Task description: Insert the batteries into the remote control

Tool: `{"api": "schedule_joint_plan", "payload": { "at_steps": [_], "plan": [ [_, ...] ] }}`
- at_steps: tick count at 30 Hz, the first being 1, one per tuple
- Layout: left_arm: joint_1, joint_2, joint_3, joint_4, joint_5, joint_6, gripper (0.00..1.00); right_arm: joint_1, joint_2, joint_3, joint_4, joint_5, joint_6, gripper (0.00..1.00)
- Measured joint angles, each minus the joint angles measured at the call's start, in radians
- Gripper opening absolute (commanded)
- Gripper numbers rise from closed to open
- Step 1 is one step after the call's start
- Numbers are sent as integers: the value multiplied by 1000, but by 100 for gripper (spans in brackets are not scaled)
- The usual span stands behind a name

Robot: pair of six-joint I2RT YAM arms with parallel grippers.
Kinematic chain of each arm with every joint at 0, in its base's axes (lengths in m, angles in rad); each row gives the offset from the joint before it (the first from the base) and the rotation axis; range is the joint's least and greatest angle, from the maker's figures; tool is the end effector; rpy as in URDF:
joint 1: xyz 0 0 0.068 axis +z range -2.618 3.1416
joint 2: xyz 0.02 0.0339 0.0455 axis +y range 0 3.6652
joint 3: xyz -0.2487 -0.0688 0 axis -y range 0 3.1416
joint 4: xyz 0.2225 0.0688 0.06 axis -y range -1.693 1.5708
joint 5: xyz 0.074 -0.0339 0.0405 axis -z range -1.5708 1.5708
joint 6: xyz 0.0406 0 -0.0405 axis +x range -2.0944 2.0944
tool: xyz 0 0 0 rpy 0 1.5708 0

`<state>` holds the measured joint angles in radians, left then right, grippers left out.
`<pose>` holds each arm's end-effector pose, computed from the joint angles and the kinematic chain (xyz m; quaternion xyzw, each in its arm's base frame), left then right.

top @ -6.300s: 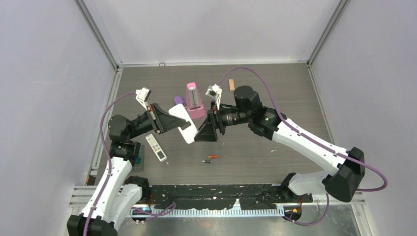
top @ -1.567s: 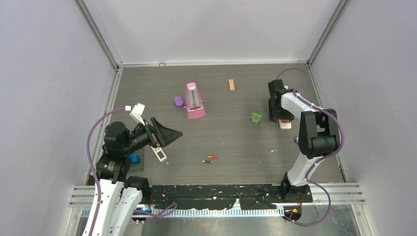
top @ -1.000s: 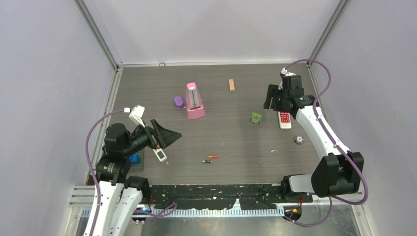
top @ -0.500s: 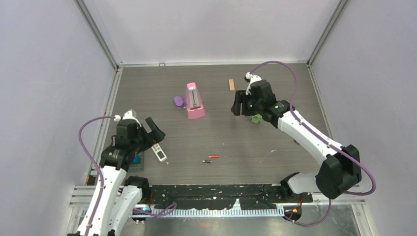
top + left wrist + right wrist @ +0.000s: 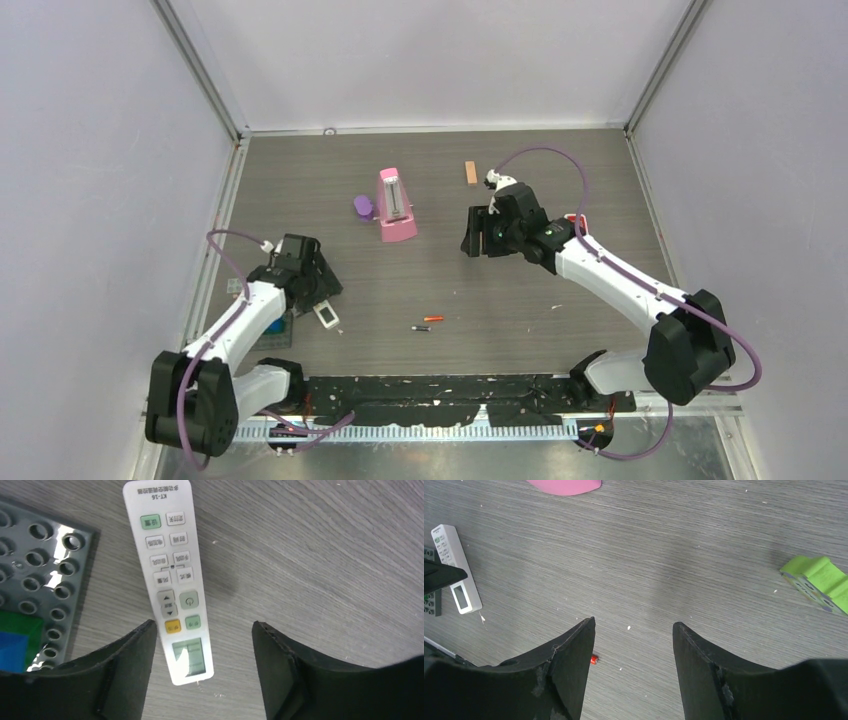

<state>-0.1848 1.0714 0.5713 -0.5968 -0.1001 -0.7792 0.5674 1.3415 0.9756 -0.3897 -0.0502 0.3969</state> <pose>0.1749 -0.0286 0.1760 -0.2955 0.9248 -0.0656 0.2303 0.2317 0.1501 0.2536 -0.0881 0.9136 0.2042 0.3404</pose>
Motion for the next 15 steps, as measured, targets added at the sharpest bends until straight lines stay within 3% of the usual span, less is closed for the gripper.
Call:
{"api": "schedule_joint_plan", "payload": {
  "at_steps": [4, 9, 12, 15],
  "plan": [
    [-13, 72, 0, 34, -23, -29, 65, 0, -4, -1, 0, 0, 5, 63],
    [-13, 130, 2, 43, -53, -41, 51, 0, -15, -1, -10, 1, 25, 63],
    [-14, 142, 4, 50, -65, -41, 36, 0, -24, -1, -27, 3, 29, 63],
    [-17, 153, 11, 59, -68, -32, 9, 0, -36, -1, -37, 3, 29, 64]
  ]
}}
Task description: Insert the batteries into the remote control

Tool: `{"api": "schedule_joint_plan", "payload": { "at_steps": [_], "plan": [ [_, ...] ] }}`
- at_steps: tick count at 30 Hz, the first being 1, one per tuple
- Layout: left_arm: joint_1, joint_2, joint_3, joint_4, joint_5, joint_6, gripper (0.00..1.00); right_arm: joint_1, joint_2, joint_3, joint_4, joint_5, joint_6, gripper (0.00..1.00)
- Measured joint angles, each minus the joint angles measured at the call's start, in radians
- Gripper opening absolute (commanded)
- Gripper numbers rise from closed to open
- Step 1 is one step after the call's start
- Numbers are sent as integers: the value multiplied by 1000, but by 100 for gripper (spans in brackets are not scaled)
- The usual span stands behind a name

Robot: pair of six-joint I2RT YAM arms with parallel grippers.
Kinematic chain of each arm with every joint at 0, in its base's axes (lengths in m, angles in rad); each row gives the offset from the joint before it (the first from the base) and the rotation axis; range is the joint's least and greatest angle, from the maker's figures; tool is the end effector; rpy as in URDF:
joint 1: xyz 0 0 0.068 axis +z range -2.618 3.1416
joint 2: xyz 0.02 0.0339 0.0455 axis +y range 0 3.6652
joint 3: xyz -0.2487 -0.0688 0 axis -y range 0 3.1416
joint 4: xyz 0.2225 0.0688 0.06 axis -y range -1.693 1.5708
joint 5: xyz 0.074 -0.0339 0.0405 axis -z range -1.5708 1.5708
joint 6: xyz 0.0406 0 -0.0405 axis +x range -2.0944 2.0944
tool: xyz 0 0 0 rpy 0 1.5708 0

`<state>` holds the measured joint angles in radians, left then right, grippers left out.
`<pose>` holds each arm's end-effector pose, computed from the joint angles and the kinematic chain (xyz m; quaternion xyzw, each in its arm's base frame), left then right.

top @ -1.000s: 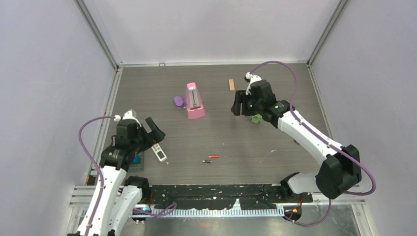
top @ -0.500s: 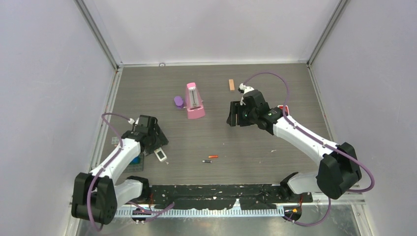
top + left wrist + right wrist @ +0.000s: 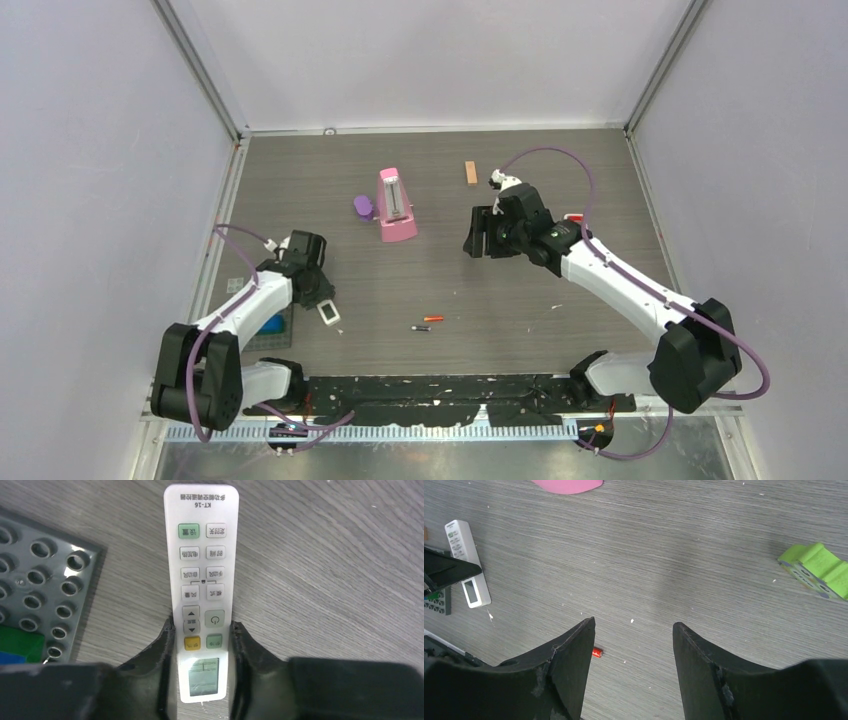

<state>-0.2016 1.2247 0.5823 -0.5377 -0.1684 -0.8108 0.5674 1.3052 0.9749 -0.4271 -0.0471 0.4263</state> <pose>0.1906 -0.0320 0.1568 -0.3087 0.9276 -0.0216 0.2092 0.2249 0.1456 0.2594 -0.0740 0.9152 0.2075 0.3373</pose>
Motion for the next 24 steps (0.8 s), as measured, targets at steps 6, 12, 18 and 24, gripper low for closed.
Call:
{"api": "schedule_joint_plan", "payload": {
  "at_steps": [6, 12, 18, 24],
  "plan": [
    [-32, -11, 2, 22, 32, 64, 0, 0, -19, 0, 3, -2, -10, 65],
    [-47, -148, 37, 39, 233, 177, 0, 0, -52, -7, 87, -114, -26, 67],
    [-47, -312, 77, 170, 606, 267, 0, 6, -97, -39, 331, -365, 26, 74],
    [-49, -367, 103, 426, 1034, 129, 0, 73, -97, -32, 586, -539, 136, 85]
  ]
}}
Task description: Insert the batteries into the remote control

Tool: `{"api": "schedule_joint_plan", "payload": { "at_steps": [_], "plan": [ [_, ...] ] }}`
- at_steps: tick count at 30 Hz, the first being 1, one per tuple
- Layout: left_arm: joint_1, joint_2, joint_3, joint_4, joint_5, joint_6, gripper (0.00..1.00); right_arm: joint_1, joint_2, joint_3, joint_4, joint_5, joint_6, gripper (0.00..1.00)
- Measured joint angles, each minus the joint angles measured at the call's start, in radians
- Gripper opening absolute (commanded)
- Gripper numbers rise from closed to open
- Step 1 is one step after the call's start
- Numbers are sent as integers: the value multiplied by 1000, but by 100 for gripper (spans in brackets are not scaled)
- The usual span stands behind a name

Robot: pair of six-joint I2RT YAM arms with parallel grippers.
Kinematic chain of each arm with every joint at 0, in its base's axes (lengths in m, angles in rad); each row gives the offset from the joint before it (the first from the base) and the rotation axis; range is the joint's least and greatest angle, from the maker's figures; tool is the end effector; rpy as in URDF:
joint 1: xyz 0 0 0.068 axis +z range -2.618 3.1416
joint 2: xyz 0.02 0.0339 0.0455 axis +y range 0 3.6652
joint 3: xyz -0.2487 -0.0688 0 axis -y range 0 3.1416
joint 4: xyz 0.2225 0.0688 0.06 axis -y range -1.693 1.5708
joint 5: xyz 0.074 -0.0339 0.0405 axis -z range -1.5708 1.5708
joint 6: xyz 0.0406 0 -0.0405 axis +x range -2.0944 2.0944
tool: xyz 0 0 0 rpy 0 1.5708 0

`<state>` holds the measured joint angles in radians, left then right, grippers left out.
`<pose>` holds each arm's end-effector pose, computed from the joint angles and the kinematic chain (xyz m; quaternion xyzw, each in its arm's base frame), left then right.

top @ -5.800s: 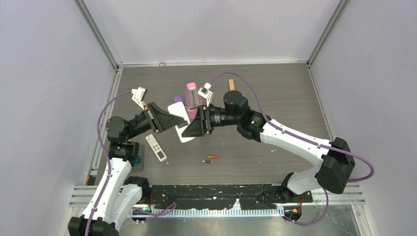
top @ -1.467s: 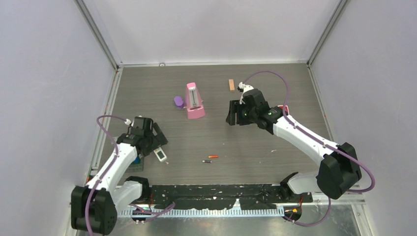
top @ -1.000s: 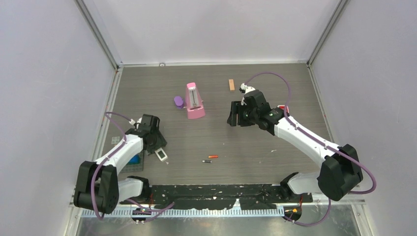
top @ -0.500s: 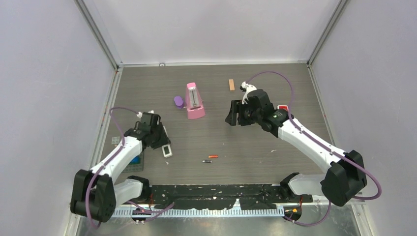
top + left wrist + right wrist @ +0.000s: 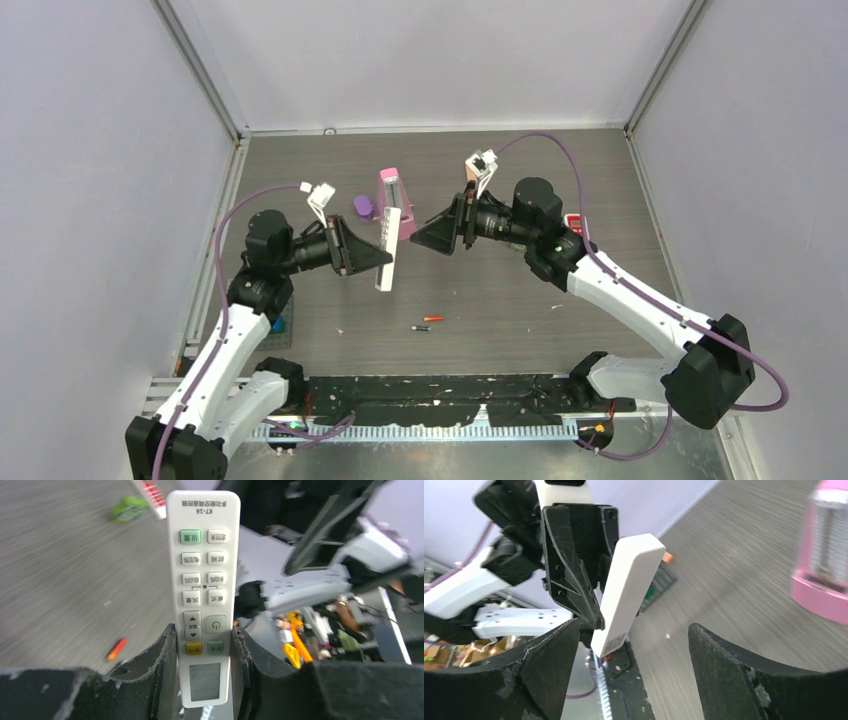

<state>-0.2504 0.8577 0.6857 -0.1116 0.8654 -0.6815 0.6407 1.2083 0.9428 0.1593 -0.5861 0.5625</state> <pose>0.1697 -0.0753 0.2946 0.0905 0.7632 -0.5444 0.3360 0.2026 0.1791 0.3341 -0.2208 0.7038 0.5394 0.4061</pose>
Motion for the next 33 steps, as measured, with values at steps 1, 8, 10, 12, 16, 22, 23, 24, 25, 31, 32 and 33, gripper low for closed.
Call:
{"api": "schedule_joint_plan", "payload": {
  "at_steps": [1, 8, 10, 12, 16, 22, 23, 24, 25, 31, 32, 33],
  "plan": [
    [0, -9, -4, 99, 64, -80, 0, 13, 0, 5, 30, -10, 20, 86],
    [-2, -35, -3, 587, 263, -460, 0, 71, 1, 37, 223, -19, 198, 87],
    [-3, -24, -3, 702, 293, -558, 0, 84, 7, 53, 257, -18, 232, 87],
    [-3, -1, -3, 827, 320, -664, 0, 103, 22, 74, 302, -18, 269, 87],
    [-2, 37, -2, 1005, 341, -822, 0, 126, 39, 82, 369, -18, 326, 87],
    [-3, 53, -2, 1144, 352, -943, 0, 163, 44, 83, 422, -10, 362, 87],
    [-3, 52, -2, 1156, 352, -951, 0, 167, 44, 83, 425, -7, 362, 87],
    [-3, 51, -3, 1163, 352, -959, 0, 171, 44, 84, 425, -4, 361, 87],
    [-3, 51, -4, 1168, 352, -962, 0, 173, 44, 87, 423, -2, 357, 87],
    [-3, 40, -8, 1153, 351, -952, 0, 185, 31, 88, 404, 20, 328, 87],
    [-3, 36, -8, 1145, 351, -946, 0, 187, 28, 88, 399, 23, 323, 87],
    [-3, 31, -8, 1131, 351, -932, 0, 190, 24, 88, 396, 24, 317, 87]
  ]
}}
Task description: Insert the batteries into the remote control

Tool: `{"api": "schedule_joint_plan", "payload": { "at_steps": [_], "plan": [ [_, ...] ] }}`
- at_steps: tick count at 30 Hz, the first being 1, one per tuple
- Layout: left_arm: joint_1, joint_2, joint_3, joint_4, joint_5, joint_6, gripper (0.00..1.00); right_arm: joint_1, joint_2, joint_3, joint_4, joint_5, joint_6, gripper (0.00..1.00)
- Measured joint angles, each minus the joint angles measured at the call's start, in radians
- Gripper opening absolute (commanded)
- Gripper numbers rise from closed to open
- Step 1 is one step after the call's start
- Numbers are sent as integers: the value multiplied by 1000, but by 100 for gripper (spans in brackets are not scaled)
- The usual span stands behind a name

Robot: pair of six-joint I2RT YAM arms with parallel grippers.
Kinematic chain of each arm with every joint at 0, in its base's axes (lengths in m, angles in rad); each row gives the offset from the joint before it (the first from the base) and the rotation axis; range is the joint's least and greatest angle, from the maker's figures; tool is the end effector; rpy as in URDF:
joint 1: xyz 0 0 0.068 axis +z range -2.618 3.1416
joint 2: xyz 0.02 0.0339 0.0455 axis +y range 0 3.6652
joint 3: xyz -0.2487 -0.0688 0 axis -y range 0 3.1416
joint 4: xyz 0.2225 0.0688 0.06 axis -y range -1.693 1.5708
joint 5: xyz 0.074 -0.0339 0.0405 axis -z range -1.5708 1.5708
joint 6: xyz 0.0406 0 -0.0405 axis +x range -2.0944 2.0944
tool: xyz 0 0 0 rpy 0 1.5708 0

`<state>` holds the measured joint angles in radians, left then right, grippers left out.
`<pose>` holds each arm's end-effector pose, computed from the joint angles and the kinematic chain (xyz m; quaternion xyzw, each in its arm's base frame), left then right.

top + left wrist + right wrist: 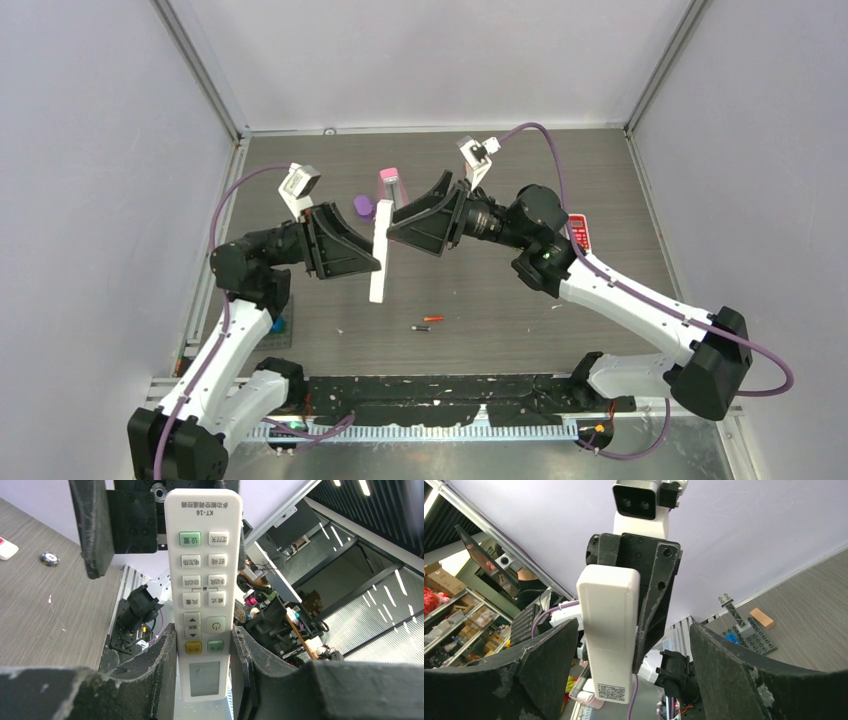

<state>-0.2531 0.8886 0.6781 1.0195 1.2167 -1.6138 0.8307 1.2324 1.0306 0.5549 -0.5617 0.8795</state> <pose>0.1397 -0.0755 0.3825 0.2205 0.5709 -0.7387 0.2826 0.1655 0.2133 0.3998 -0.2139 0.5549 0.6988 0.3975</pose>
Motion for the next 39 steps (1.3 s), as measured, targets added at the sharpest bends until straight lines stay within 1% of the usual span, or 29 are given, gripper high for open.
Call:
{"api": "schedule_joint_plan", "payload": {
  "at_steps": [8, 11, 13, 14, 15, 16, 17, 19, 22, 23, 24, 25, 26, 27, 28, 29, 30, 31, 33, 36, 39],
  "plan": [
    [0, -35, 0, -171, 0, 118, 0, 19, -16, 0, -1, 3, -22, 86],
    [0, -41, 0, -211, 0, 150, 0, 21, -15, 2, -8, 3, -23, 82],
    [0, -41, 0, -232, 0, 162, 0, 24, -10, 19, -30, 6, -27, 74],
    [0, -40, 0, -240, 0, 167, 0, 25, -7, 29, -40, 9, -31, 68],
    [0, -40, 0, -247, 0, 175, 0, 28, -1, 45, -56, 11, -32, 65],
    [0, -40, 0, -255, 0, 181, 0, 31, 5, 58, -66, 15, -32, 60],
    [0, -41, 2, -256, 0, 189, 0, 31, 11, 70, -85, 21, -31, 58],
    [0, -42, 5, -266, 0, 201, 0, 31, 23, 86, -112, 28, -25, 52],
    [0, -42, 6, -292, 0, 216, 0, 32, 39, 98, -148, 40, -11, 46],
    [0, -42, 6, -298, 0, 218, 0, 32, 42, 100, -163, 40, -8, 42],
    [0, -41, 6, -307, 1, 222, 6, 33, 44, 101, -171, 42, -4, 40],
    [0, -40, 6, -316, 3, 227, 18, 33, 45, 105, -181, 44, -3, 33],
    [0, -40, 6, -320, 3, 227, 32, 33, 46, 107, -187, 45, 0, 29],
    [0, -40, 8, -325, 3, 229, 46, 33, 47, 108, -190, 47, 4, 22],
    [0, -40, 8, -329, 3, 231, 58, 33, 47, 109, -193, 49, 9, 19],
    [0, -40, 9, -331, 3, 235, 69, 33, 47, 110, -198, 53, 13, 13],
    [0, -42, 10, -336, -2, 247, 77, 34, 47, 111, -204, 60, 19, 11],
    [0, -45, 11, -354, -12, 266, 82, 34, 47, 111, -217, 68, 31, 7],
    [0, -62, 18, -425, -43, 328, 89, 37, 47, 111, -252, 97, 56, 6],
    [0, -105, 35, -583, -113, 462, 89, 38, 46, 111, -307, 163, 102, 5],
    [0, -154, 63, -754, -217, 615, 89, 38, 40, 111, -379, 254, 157, 5]
  ]
}}
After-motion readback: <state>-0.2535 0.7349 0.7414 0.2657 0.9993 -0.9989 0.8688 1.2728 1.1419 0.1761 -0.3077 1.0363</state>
